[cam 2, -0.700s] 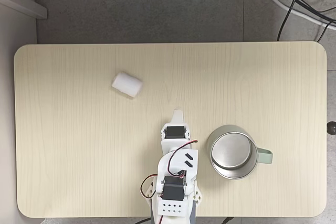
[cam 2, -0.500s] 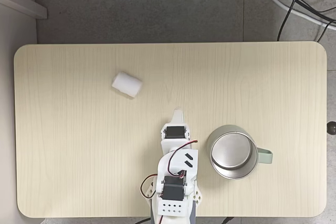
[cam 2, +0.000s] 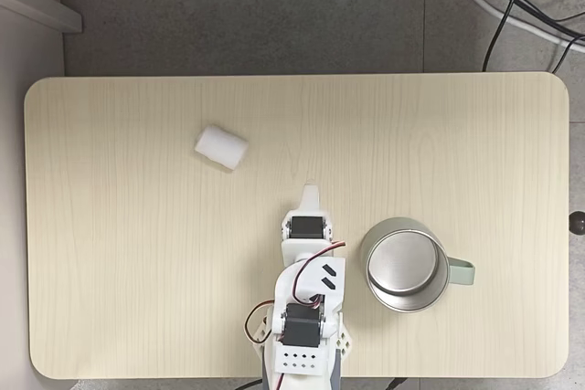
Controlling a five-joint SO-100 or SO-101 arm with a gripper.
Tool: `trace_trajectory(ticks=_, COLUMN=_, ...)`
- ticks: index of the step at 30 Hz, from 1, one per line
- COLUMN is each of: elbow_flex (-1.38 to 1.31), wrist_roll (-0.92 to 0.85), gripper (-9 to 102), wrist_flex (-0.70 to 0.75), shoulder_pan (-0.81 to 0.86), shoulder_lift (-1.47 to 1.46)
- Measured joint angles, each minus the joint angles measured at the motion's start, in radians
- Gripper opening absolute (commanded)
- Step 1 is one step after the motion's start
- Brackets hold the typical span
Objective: Grasp a dressing and put it in the cup.
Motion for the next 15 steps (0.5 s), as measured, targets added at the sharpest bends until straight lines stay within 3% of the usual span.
trace_trajectory(ticks=8, elbow_flex=0.146, wrist_roll=0.101, gripper=18, wrist_flex=0.058, shoulder_pan=-0.12, shoulder_lift=-0.002)
trace_trajectory(ticks=15, elbow_flex=0.288, wrist_roll=0.354, gripper=32, wrist_flex=0.055, shoulder_pan=-0.279, shoulder_lift=0.193)
